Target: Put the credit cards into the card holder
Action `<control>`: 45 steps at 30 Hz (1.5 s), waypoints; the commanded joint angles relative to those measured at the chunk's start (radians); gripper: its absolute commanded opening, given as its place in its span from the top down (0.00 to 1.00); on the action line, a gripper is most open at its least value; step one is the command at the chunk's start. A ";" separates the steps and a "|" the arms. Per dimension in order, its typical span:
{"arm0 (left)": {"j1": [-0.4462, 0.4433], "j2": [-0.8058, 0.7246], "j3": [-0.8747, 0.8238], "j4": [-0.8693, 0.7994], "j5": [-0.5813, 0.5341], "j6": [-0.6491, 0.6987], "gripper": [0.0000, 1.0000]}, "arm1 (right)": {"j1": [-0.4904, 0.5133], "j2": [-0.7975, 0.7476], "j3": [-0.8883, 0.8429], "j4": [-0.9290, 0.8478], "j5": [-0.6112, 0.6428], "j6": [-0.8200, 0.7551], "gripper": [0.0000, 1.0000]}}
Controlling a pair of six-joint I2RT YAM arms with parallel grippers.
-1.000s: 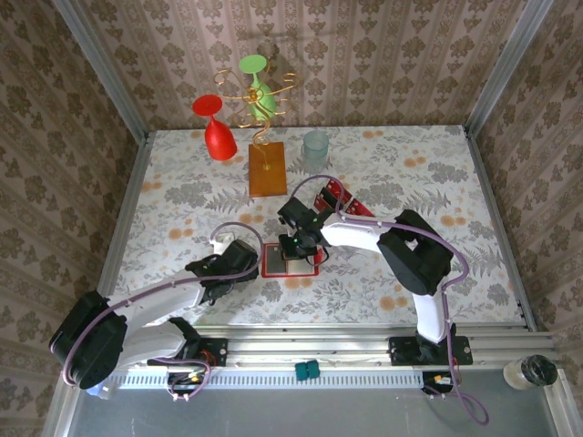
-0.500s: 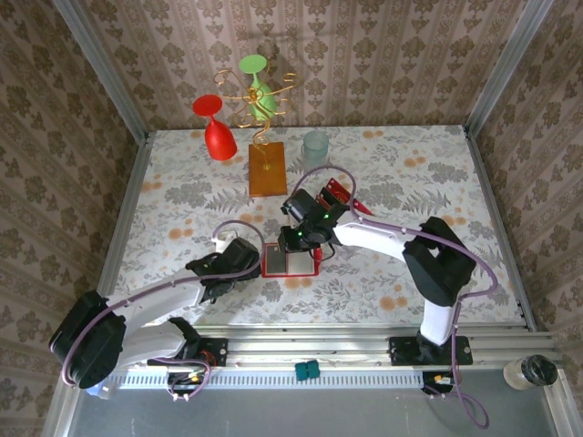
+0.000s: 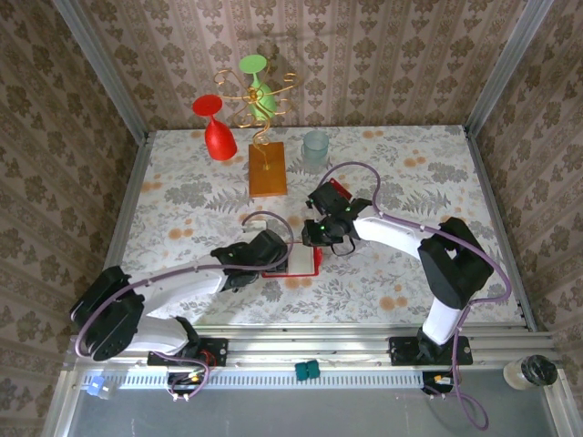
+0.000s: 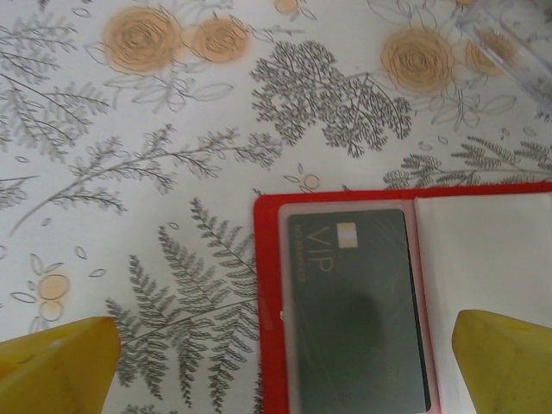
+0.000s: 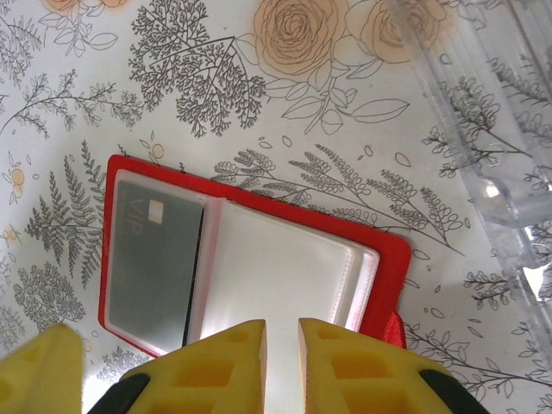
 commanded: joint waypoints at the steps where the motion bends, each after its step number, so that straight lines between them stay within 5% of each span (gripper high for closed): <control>1: -0.020 0.036 0.033 0.015 0.002 -0.018 0.00 | 0.005 0.024 -0.003 -0.008 -0.012 -0.017 0.82; 45: -0.068 0.119 -0.065 0.182 0.035 -0.023 0.00 | 0.045 0.201 0.065 0.052 -0.107 0.040 0.88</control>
